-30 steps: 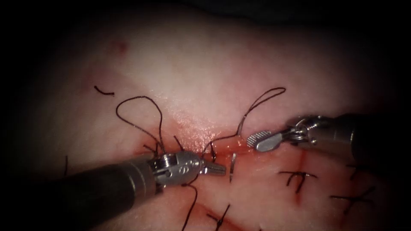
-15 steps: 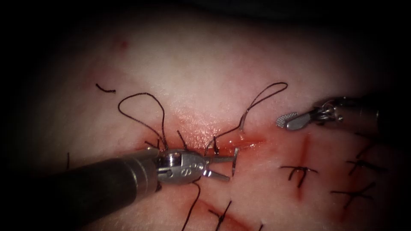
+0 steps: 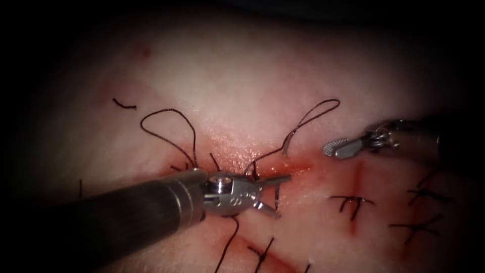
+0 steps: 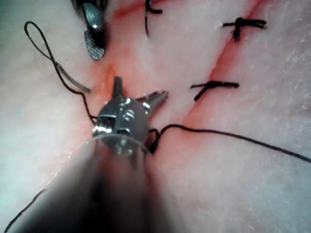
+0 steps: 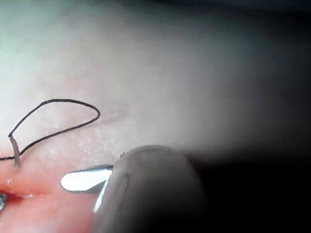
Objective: Wound Closure
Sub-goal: Grasp the needle and pull it through with the left gripper.
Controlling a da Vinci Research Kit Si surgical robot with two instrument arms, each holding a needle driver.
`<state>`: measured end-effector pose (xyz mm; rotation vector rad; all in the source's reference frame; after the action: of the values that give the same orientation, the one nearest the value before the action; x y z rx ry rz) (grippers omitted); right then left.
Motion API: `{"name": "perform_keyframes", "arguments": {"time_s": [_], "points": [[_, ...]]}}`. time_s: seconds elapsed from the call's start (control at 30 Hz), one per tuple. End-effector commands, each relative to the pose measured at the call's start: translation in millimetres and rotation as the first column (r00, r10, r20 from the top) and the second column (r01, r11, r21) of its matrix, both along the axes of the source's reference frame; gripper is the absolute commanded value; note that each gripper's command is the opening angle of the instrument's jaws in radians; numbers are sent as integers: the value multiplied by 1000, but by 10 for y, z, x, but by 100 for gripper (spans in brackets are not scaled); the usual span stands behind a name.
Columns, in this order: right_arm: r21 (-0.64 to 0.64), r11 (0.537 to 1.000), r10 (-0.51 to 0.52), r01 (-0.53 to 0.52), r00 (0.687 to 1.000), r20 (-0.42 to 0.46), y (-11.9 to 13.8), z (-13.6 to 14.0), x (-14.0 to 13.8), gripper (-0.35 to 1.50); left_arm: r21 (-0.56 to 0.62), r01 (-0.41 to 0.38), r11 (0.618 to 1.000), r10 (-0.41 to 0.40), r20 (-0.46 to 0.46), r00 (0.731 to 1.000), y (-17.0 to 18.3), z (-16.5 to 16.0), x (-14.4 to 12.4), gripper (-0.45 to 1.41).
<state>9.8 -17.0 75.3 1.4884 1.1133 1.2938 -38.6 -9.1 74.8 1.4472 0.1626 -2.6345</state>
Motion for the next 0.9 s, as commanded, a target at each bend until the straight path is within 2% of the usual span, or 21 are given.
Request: {"name": "perform_keyframes", "arguments": {"time_s": [0.03, 0.07, 0.1, 0.13, 0.33, 0.37, 0.57, 0.67, 0.7, 0.73, 0.77, 0.9], "points": [[-1, 1000, 1, -1, 1000, -1, 0, 6, 9, 101, 0, -2, 1000, 2, 4, 1000, 4, 5, -6, 19], [-2, 1000, 4, -4, 1000, 2, -1, 8, 10, 99, 3, -6, 1000, 6, 11, 1000, 5, 8, -7, -3], [-2, 1000, 4, -4, 1000, 2, -1, 8, 10, 99, 3, -6, 1000, 6, 11, 1000, 5, 8, -7, -3], [-4, 1000, 12, -12, 1000, 8, -3, 9, 10, 94, 4, -17, 1000, 17, 24, 1000, 6, 9, -6, -45], [-4, 1000, 24, -24, 1000, 18, -5, 8, 11, 93, 89, 7, 996, -11, 39, 999, 7, 8, -5, -45], [-3, 1000, 26, -26, 999, 19, -7, 6, 11, 91, 138, 30, 990, -36, 39, 999, 7, 5, -5, -45], [-2, 1000, 31, -30, 999, 15, -15, 0, 14, 91, 250, 74, 966, -87, 40, 995, 12, -11, -6, -45], [-2, 999, 36, -36, 999, 11, -18, -2, 17, 91, 394, 164, 904, -180, 4, 984, 12, -27, -9, -45], [-1, 999, 38, -38, 999, 10, -19, -3, 18, 91, 476, 207, 855, -226, -18, 974, 10, -34, -11, -45], [0, 999, 48, -48, 999, 2, -21, -4, 21, 91, 573, 264, 776, -297, -39, 954, 9, -45, -14, -45], [0, 999, 51, -51, 999, 0, -21, -4, 23, 94, 633, 299, 714, -343, -56, 938, 8, -53, -15, -45], [12, 998, 59, -59, 998, 2, -24, -7, 32, 108, 733, 341, 589, -415, -89, 906, 7, -77, -17, -45]]}}
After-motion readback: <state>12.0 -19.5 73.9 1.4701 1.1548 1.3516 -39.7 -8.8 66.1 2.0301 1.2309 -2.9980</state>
